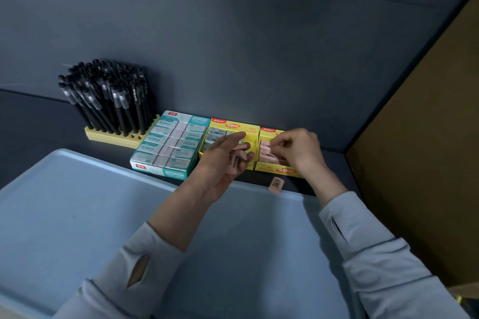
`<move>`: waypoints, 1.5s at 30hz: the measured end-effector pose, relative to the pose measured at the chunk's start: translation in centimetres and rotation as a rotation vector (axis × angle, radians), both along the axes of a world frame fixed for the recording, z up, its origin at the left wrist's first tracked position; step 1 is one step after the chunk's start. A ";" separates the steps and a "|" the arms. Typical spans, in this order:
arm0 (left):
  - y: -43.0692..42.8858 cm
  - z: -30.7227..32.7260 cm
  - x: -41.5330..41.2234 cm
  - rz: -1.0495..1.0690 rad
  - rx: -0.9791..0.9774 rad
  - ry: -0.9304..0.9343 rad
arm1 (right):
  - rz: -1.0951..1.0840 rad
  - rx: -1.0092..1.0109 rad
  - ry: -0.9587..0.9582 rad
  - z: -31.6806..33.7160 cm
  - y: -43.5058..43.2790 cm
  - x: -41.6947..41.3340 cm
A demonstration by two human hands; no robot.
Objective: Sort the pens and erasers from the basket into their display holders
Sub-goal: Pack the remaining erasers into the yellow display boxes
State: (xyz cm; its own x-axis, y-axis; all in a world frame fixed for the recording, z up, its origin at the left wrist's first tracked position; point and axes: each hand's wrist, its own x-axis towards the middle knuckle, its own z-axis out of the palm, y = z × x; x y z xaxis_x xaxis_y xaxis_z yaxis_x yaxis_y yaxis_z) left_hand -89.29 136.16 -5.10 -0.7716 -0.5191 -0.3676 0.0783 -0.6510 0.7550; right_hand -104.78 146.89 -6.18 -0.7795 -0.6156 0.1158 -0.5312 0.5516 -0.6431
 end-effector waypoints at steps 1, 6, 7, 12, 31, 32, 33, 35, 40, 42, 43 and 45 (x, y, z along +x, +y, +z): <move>0.0 -0.1 0.0 -0.001 0.001 0.003 | 0.011 0.011 0.042 -0.1 0.0 0.2; 0.5 0.1 -0.2 -0.004 -0.024 0.027 | 0.058 -0.006 0.064 0.0 0.9 0.0; 0.6 0.1 -0.2 -0.006 -0.033 0.040 | 0.061 -0.040 0.020 0.1 1.3 0.0; 1.1 -0.5 0.1 -0.022 -0.081 0.077 | 0.148 0.062 0.060 1.3 4.3 1.6; 1.7 0.6 1.0 0.028 -0.028 0.013 | -0.103 -0.376 -0.638 2.6 5.2 1.2; 1.8 0.7 1.0 0.033 -0.026 -0.001 | -0.111 -0.407 -0.636 2.4 5.1 1.0; 1.7 0.7 1.0 0.035 -0.023 -0.013 | -0.121 -0.442 -0.624 2.3 5.1 0.7; 1.6 0.7 1.0 0.023 -0.016 -0.020 | -0.152 -0.473 -0.562 2.0 4.9 0.0; 1.3 0.9 0.6 0.002 -0.008 -0.022 | -0.108 -0.129 -0.176 1.3 4.1 -2.1; 1.2 0.8 0.4 -0.010 -0.004 -0.027 | -0.020 0.026 -0.083 1.5 3.4 -2.0; 1.2 0.8 0.4 -0.014 0.001 -0.029 | 0.017 0.066 -0.071 1.4 3.1 -2.0; 1.2 0.7 0.3 -0.012 0.009 -0.035 | 0.046 0.082 -0.020 1.2 2.6 -1.8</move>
State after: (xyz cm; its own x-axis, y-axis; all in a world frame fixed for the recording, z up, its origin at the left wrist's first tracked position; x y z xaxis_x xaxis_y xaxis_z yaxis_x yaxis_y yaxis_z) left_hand -88.96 137.35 -4.44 -0.7643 -0.5069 -0.3986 0.0445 -0.6581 0.7516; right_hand -106.59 149.44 -5.02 -0.7520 -0.6574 0.0482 -0.5445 0.5784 -0.6074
